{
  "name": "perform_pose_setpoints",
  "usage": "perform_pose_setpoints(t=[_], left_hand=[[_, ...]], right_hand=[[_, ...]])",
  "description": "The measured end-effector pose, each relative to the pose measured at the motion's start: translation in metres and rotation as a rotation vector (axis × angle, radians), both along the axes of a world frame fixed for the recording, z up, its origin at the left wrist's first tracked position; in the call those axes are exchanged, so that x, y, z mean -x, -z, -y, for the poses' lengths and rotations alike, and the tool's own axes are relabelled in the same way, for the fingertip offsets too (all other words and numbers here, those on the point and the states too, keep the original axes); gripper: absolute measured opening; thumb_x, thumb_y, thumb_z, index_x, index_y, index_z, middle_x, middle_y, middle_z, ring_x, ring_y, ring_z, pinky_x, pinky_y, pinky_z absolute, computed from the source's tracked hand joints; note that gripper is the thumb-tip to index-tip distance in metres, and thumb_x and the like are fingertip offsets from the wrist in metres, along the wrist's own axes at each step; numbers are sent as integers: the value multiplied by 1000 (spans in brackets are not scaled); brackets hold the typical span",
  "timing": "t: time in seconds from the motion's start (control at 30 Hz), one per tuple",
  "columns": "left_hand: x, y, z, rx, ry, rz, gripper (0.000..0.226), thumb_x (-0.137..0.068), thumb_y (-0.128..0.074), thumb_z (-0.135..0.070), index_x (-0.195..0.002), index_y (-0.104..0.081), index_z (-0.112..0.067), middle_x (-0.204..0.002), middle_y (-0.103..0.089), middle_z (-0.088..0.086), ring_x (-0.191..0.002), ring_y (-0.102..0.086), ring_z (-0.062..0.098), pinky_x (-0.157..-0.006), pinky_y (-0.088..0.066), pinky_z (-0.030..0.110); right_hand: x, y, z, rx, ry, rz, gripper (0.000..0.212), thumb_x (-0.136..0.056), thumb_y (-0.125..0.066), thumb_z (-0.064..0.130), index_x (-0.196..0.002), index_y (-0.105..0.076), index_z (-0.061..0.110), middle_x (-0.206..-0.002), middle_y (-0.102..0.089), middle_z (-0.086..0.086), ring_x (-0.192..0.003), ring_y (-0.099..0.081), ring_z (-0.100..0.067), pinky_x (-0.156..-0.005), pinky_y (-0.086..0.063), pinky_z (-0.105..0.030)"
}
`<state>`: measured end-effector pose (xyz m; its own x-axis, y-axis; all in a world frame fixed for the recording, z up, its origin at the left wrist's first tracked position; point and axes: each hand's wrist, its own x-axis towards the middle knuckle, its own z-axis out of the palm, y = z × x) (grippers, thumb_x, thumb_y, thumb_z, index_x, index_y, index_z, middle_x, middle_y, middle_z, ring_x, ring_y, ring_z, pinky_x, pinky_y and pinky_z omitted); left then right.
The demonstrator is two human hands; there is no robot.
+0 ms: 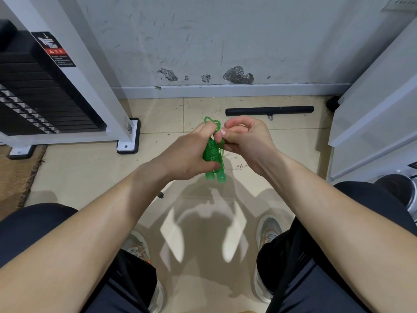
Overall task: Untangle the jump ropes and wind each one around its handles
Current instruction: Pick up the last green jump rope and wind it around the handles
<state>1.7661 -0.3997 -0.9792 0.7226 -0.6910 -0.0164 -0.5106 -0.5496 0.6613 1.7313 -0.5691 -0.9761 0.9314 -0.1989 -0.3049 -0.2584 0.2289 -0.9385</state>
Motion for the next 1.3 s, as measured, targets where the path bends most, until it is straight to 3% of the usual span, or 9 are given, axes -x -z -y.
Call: perform_pose_setpoints(t=[0.13,0.23,0.33,0.6,0.83,0.97,1.07,1.13,1.3], left_hand=[[2,-1,3,142,-76,-102,49,-71,-84,-21,-99,-45,-26,-91,-53,-8,-78,-50,17,-69,-46,35],[2,-2,6,150,-100,-134,49,-70,-85,-21,-99,-46,-25,-87,-54,-6,-73,-50,17,-68,-47,36],[3,-3,8,149,-104,-132,48,-70,-85,-20,-98,-46,-23,-84,-54,-5,-70,-48,15,-63,-43,34],[4,0,7,114,-112,-57,48,-69,-85,-24,-100,-48,-28,-86,-50,-11,-72,-49,11,-62,-41,29],[-5,7,0,-26,-84,63,50,-70,-81,-30,-95,-39,-31,-88,-44,-16,-81,-46,-4,-60,-29,18],[-3,6,1,-67,-13,48,45,-68,-81,-28,-92,-43,-30,-87,-46,-13,-77,-49,3,-60,-35,26],[-1,8,1,-104,80,39,45,-67,-80,-28,-98,-47,-29,-92,-49,-14,-81,-50,2,-61,-34,22],[-1,8,1,-107,118,1,46,-67,-79,-27,-100,-47,-29,-94,-49,-15,-82,-50,2,-60,-32,17],[1,4,3,-38,150,-143,45,-67,-82,-17,-92,-46,-27,-90,-49,-19,-74,-46,8,-60,-36,19]], right_hand=[[-1,0,-1,-39,53,45,26,-86,-73,-6,-95,-53,8,-79,-71,-14,-71,-71,-24,-73,-61,-39],[0,2,-1,-20,62,47,21,-86,-72,-6,-89,-56,8,-74,-66,-11,-66,-69,-22,-69,-60,-36],[-1,3,1,-13,59,29,18,-85,-74,-5,-87,-60,6,-76,-64,-11,-68,-68,-24,-75,-62,-41],[-1,-2,0,104,65,9,9,-88,-73,1,-90,-65,5,-82,-69,-17,-70,-71,-21,-71,-62,-32],[-2,-11,2,211,-74,1,25,-97,-45,4,-117,-56,12,-85,-77,-11,-80,-74,-24,-78,-61,-37],[-3,-18,7,237,-260,-41,34,-102,-44,18,-132,-59,25,-79,-67,-10,-77,-72,-25,-75,-60,-43],[-2,-19,8,310,-356,-63,18,-102,-52,22,-112,-67,18,-76,-65,-12,-70,-67,-24,-68,-60,-40],[-1,-18,8,346,-379,-57,8,-100,-55,19,-99,-63,16,-72,-67,-12,-67,-67,-24,-65,-59,-39],[-5,-10,8,524,-307,-36,10,-100,-49,20,-92,-55,19,-76,-64,-8,-56,-65,-18,-59,-51,-35]])
